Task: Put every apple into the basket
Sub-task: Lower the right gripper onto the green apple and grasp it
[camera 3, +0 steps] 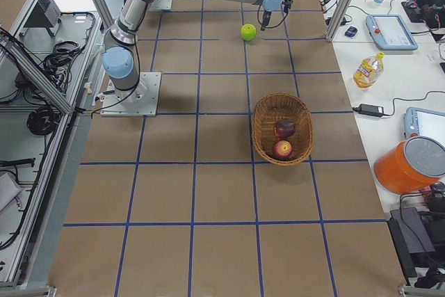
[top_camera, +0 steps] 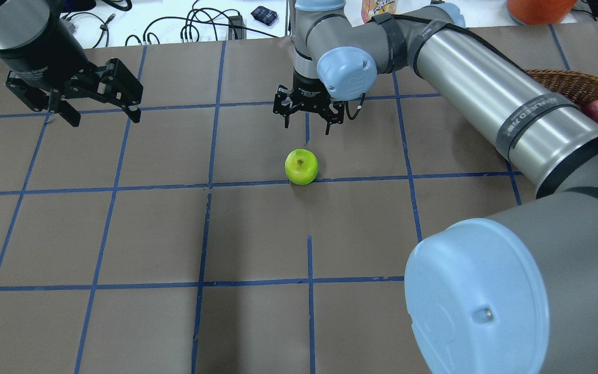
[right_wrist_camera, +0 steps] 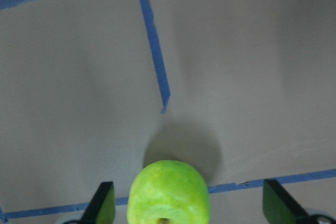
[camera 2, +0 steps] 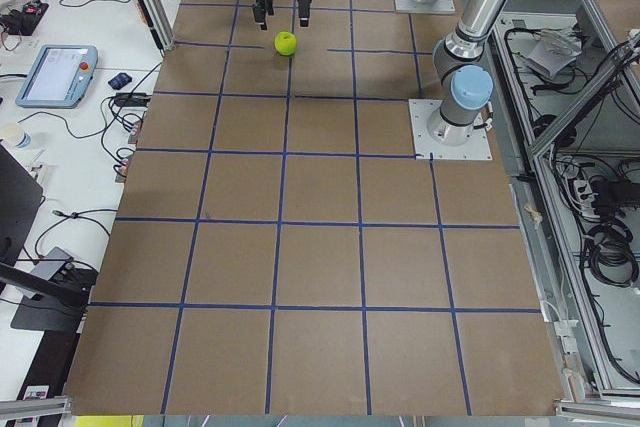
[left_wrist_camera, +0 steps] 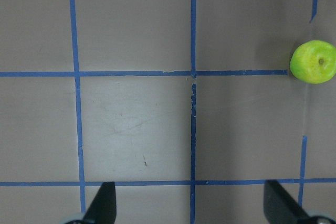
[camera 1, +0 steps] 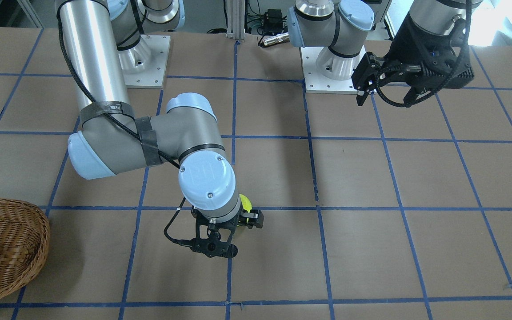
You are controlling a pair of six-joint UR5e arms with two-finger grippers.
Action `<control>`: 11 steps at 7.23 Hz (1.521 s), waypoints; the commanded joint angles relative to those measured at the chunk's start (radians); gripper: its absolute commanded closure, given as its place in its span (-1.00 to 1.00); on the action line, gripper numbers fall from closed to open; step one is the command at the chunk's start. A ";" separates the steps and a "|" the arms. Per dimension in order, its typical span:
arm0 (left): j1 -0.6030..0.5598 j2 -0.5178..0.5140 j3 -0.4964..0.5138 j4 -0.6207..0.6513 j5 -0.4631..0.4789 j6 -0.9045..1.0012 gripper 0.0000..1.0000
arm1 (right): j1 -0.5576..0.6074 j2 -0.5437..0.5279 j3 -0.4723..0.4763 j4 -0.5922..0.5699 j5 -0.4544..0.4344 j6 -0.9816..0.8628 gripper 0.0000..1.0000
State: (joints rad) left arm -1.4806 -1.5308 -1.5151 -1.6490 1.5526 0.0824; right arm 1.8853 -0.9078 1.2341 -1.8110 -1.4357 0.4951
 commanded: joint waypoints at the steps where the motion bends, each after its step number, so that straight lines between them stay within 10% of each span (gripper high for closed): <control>1: 0.002 0.003 -0.001 0.000 -0.002 -0.010 -1.00 | 0.026 0.010 0.045 -0.002 0.011 0.011 -1.00; 8: 0.003 0.003 -0.001 0.000 -0.002 -0.007 -1.00 | 0.028 0.010 0.133 -0.007 0.005 0.003 -1.00; 9: 0.002 0.003 0.001 0.000 -0.003 -0.010 -1.00 | 0.028 0.012 0.134 -0.028 0.006 0.005 -0.80; 10: -0.001 0.003 0.001 0.000 -0.003 -0.015 -1.00 | 0.028 0.016 0.134 -0.059 0.006 0.006 -0.12; 11: 0.002 0.003 0.001 0.000 -0.003 -0.015 -1.00 | 0.028 0.018 0.134 -0.065 0.008 0.008 0.99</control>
State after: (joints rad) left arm -1.4797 -1.5280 -1.5144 -1.6490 1.5495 0.0696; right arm 1.9129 -0.8931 1.3674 -1.8572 -1.4295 0.5012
